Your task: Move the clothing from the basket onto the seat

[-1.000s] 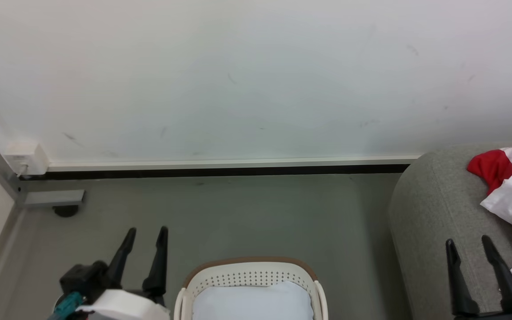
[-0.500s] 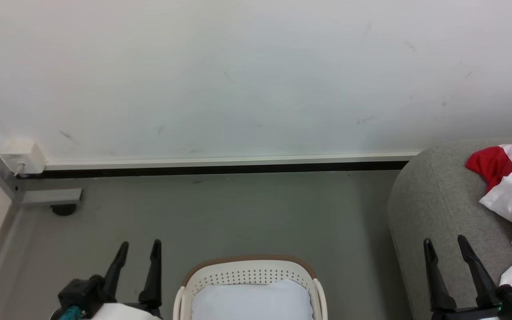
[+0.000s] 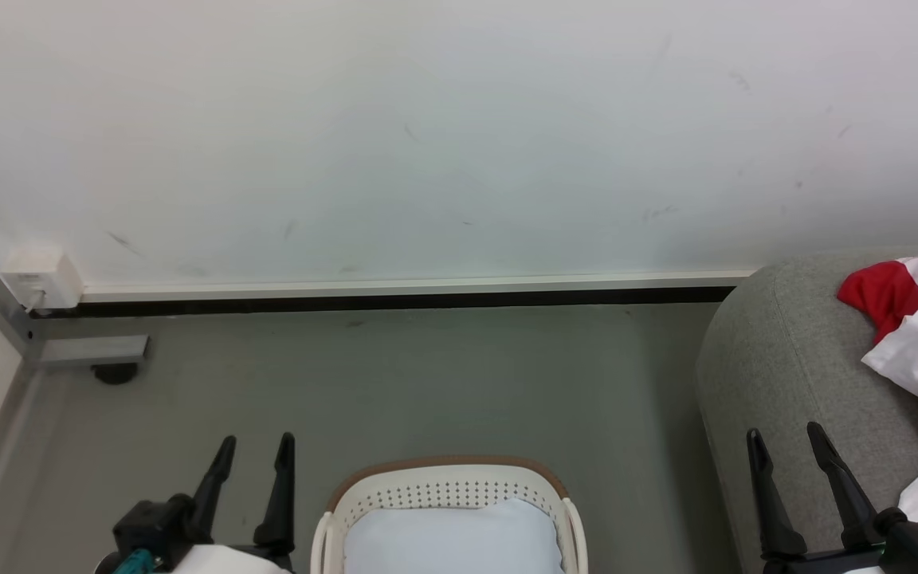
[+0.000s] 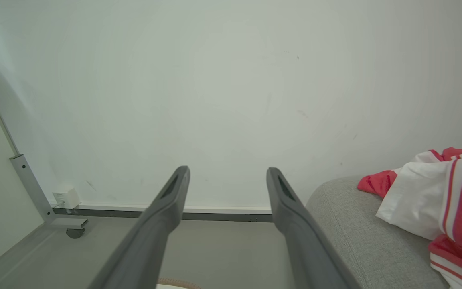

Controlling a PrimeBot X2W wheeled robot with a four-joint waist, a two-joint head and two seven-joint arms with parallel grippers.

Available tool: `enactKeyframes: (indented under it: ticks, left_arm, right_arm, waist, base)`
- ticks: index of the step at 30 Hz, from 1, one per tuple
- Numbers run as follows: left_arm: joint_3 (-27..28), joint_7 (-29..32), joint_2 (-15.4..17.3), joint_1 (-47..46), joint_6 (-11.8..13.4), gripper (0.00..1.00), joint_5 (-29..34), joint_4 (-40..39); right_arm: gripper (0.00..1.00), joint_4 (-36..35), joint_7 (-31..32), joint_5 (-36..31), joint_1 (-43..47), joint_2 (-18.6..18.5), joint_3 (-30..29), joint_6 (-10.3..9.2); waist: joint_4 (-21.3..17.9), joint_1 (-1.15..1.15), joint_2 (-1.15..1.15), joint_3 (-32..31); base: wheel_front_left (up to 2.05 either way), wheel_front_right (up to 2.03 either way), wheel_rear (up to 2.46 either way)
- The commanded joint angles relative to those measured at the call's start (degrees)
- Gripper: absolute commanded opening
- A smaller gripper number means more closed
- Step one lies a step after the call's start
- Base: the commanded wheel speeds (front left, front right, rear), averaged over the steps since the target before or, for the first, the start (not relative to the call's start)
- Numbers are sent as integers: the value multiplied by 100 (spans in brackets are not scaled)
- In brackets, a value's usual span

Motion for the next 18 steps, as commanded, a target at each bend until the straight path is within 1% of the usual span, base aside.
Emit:
enactKeyframes:
  ticks: [1,10,11,15,18]
  left_arm:
    - [14,-3,6,-31,-13,100,0,6]
    - [-12,-3,1,-50,-14,100,-41,28]
    - [-24,0,-7,-12,-1,0,-14,21]
    - [-41,31,-54,93,1,0,-72,184]
    - [13,138,-53,68,1,0,-409,178]
  right_arm:
    - [100,16,-17,-10,-39,-1,-3,-13]
    - [100,89,-16,74,-105,-27,71,-13]
    - [0,71,1,62,-70,-2,68,0]
    - [0,211,23,123,42,35,75,1]
    - [0,212,99,460,26,31,40,1]
  waist:
    - [-3,0,0,2]
    - [-7,0,0,-16]
    - [-9,0,0,-16]
    - [-11,0,0,-16]
    - [-15,0,0,-15]
  base:
    - [0,0,0]
    - [0,0,0]
    - [0,0,0]
    - [0,0,0]
    - [0,0,0]
